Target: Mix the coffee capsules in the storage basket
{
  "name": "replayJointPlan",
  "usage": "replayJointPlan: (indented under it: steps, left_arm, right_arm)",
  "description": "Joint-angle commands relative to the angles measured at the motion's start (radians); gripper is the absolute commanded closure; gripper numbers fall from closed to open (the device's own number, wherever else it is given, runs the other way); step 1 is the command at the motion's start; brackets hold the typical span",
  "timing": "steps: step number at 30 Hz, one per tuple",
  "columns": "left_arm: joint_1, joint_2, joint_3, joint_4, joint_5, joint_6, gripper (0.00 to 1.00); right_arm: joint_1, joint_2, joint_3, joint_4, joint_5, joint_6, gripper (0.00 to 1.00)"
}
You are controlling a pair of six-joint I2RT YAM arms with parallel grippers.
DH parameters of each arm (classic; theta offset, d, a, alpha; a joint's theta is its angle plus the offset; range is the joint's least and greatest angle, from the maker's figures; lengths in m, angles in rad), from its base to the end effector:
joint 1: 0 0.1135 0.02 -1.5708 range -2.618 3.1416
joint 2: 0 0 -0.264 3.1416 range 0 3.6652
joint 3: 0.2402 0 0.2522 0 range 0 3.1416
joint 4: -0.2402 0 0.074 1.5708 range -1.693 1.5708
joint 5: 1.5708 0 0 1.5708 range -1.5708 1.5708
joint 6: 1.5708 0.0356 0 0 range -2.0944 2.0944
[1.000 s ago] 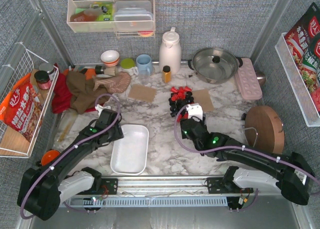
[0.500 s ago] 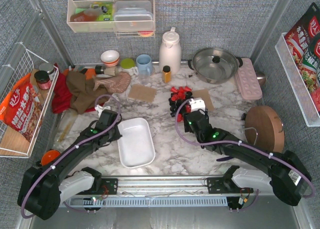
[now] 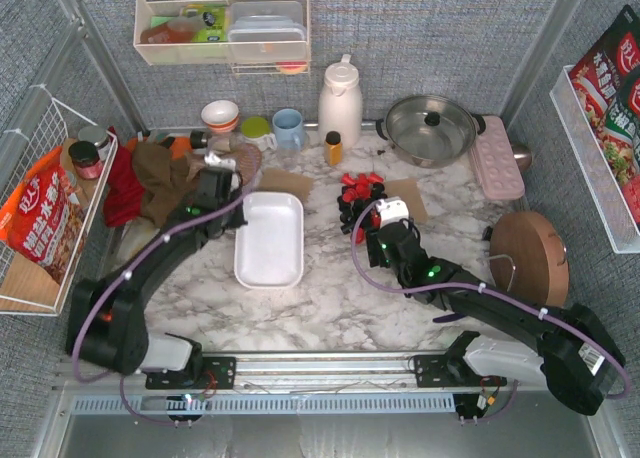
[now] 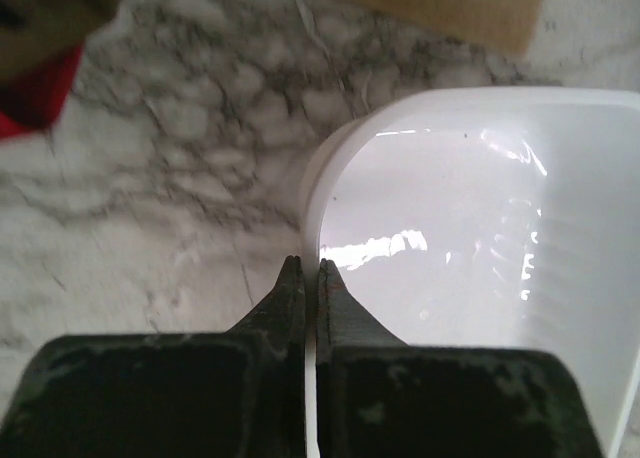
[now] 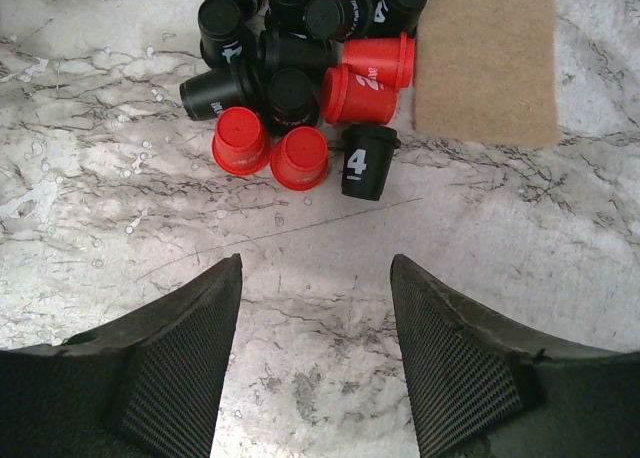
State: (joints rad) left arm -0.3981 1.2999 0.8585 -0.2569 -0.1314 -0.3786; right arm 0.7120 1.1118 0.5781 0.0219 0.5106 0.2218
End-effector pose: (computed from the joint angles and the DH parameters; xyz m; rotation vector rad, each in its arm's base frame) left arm 0.2601 -0.1043 0.2472 -0.0476 2.2750 -0.2630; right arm 0.1901 0.1410 0.2258 -0.1880 2.0040 0.0604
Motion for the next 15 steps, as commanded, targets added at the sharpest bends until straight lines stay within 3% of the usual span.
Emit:
replayJointPlan:
  steps: [1,8,15]
  left_arm:
    - [0.096,0.187,0.198,-0.095,0.165,0.174,1.0]
    - [0.127,0.392,0.363,-0.204,0.191,0.237,1.0]
    - [0.188,0.452,0.384,-0.171,0.19,0.184,1.0]
  right_arm:
    - [-0.001,-0.004,0.007,0.012,-0.01,-0.007,0.34]
    - [-0.009,0.019,0.008,0.029,-0.003,0.004,0.34]
    - [-0.016,0.056,0.009,0.043,-0.003,0.005,0.34]
